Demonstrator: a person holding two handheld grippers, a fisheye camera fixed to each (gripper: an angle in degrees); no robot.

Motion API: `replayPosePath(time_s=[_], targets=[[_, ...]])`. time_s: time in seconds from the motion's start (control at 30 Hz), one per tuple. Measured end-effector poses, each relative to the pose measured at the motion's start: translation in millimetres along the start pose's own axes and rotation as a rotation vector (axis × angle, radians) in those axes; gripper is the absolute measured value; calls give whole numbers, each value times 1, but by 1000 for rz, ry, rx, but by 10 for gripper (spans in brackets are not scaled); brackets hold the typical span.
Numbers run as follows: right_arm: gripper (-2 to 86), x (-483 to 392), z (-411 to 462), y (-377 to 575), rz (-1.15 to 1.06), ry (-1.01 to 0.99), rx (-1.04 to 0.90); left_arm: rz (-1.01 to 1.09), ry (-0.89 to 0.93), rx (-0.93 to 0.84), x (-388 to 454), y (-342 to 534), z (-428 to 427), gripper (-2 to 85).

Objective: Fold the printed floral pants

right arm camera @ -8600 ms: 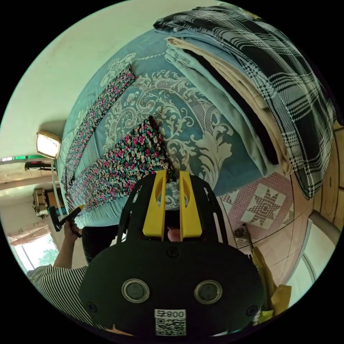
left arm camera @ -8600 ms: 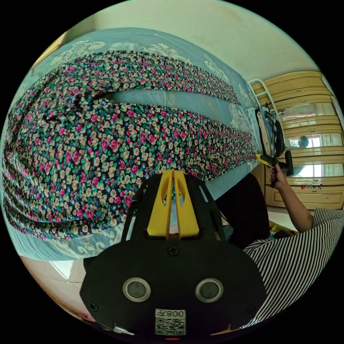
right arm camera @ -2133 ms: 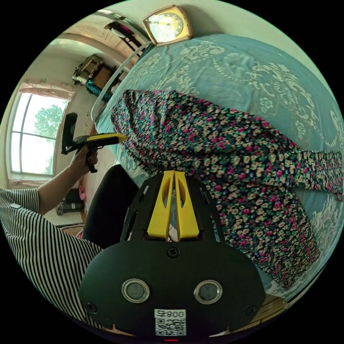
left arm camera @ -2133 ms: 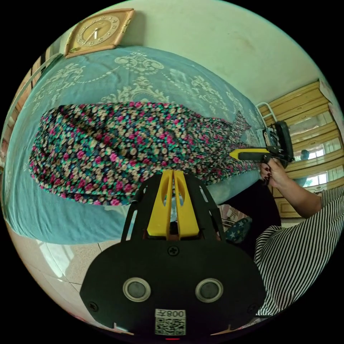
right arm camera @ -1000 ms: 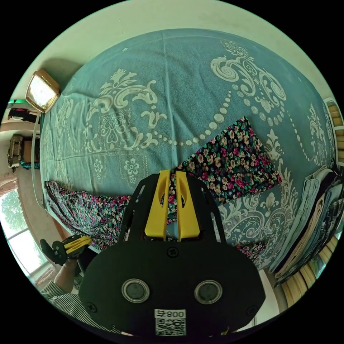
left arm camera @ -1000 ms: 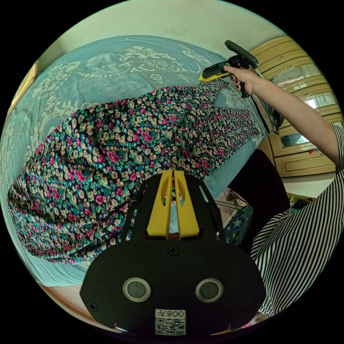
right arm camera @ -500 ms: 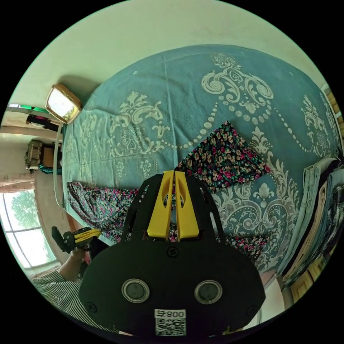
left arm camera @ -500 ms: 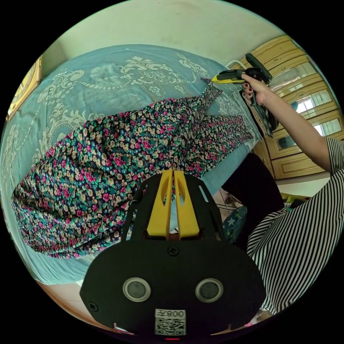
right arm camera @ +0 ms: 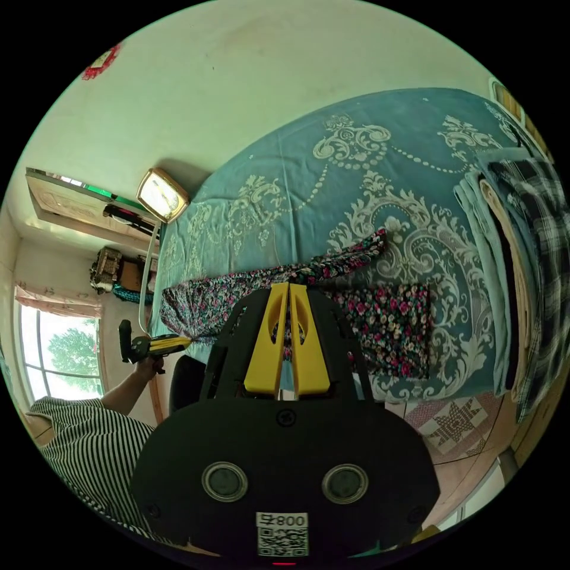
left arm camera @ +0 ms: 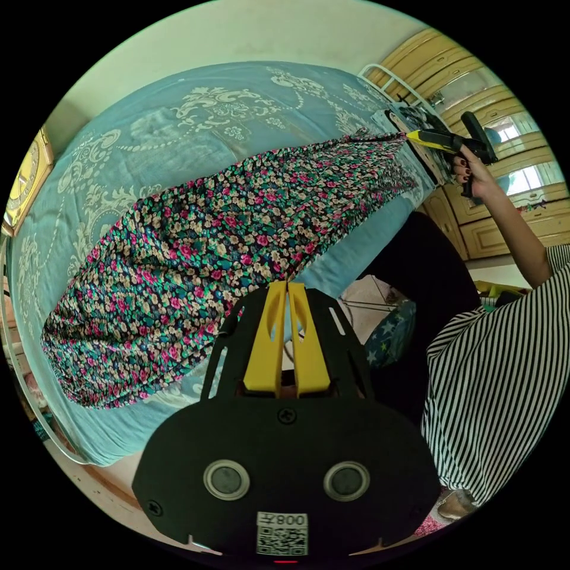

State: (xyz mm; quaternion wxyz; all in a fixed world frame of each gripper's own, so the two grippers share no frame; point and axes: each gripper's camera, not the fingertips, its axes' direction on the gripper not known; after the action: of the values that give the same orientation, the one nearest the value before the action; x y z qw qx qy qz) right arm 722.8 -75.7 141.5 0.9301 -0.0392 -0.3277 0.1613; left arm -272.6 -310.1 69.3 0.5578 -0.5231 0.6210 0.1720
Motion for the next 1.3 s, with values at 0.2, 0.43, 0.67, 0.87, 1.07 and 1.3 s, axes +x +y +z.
replayPosePath(time_s=[0.2, 0.43, 0.67, 0.87, 1.07, 1.3], targets=[[1, 30, -6, 52, 49, -35, -29, -27, -14, -93, 18, -26, 18, 3], [1, 59, 0, 90, 76, -12, -91, -158, 51, -99, 19, -56, 28, 4], [2, 74, 10, 110, 72, 22, -160, -219, 97, -80, 30, -78, 20, 15], [3, 90, 6, 129, 102, -48, -146, -266, 55, -4, 50, -100, 0, 21], [11, 107, -9, 154, 169, -114, -83, -156, 160, 120, 88, -169, -9, 24], [58, 61, -34, 157, -48, 104, 29, 26, 321, 134, 140, -316, 18, 36]])
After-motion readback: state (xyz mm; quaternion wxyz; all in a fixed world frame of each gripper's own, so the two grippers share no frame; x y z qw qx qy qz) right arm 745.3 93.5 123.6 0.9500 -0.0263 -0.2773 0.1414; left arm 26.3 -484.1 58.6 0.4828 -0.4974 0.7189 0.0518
